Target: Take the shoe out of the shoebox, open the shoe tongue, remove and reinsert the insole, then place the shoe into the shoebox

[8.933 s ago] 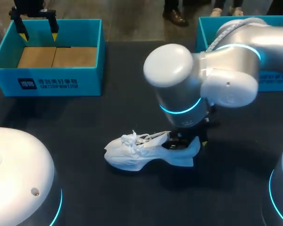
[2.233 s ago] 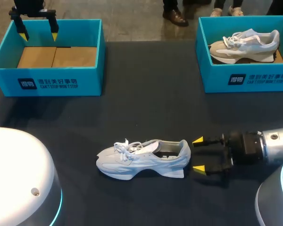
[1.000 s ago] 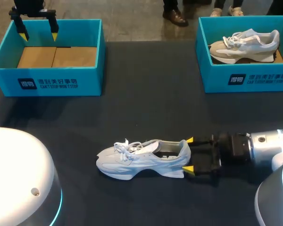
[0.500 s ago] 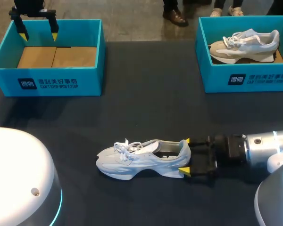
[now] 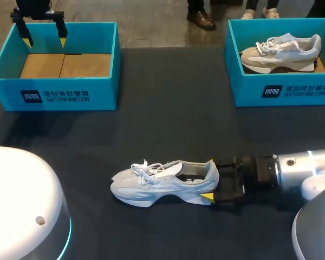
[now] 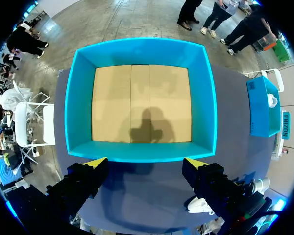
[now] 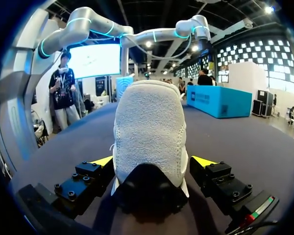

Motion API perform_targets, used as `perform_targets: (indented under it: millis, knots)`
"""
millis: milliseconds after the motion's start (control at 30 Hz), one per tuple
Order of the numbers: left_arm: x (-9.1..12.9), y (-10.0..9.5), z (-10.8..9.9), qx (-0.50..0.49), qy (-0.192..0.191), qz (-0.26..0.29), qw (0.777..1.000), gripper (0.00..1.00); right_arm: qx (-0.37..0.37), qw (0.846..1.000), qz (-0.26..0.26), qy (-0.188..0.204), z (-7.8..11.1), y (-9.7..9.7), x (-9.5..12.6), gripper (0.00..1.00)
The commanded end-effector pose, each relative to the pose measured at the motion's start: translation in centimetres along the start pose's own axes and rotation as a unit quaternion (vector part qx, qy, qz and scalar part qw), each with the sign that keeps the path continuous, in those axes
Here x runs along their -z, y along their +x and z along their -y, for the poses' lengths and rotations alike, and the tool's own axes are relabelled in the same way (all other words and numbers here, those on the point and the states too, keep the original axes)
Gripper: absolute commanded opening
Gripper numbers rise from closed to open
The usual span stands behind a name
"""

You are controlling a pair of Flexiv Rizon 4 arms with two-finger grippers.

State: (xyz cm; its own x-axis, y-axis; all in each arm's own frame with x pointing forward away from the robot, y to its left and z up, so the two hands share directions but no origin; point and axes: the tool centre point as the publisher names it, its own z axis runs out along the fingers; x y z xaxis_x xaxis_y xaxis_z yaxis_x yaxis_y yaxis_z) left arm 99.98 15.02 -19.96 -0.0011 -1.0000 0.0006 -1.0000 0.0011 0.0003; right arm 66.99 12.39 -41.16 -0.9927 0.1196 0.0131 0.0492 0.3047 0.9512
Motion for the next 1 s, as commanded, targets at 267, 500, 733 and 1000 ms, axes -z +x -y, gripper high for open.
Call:
perform_targets:
  millis: [267, 500, 733, 1000]
  knots:
    - [0.0, 0.0, 0.0, 0.0, 0.0, 0.0, 1.0, 1.0, 0.0, 1.0, 0.0, 0.003, 0.3, 0.0, -1.2, 1.0]
    - [0.0, 0.0, 0.0, 0.0, 0.0, 0.0, 1.0, 1.0, 0.005, 1.0, -0.001, -0.001, 0.2, 0.1, -1.9, 1.0]
    - [0.0, 0.0, 0.0, 0.0, 0.0, 0.0, 1.0, 1.0, 0.005, 1.0, -0.004, -0.007, 0.2, 0.1, -2.3, 1.0]
    - [0.0, 0.0, 0.0, 0.0, 0.0, 0.0, 1.0, 1.0, 0.007, 1.0, -0.006, -0.014, 0.2, 0.0, -2.7, 0.0]
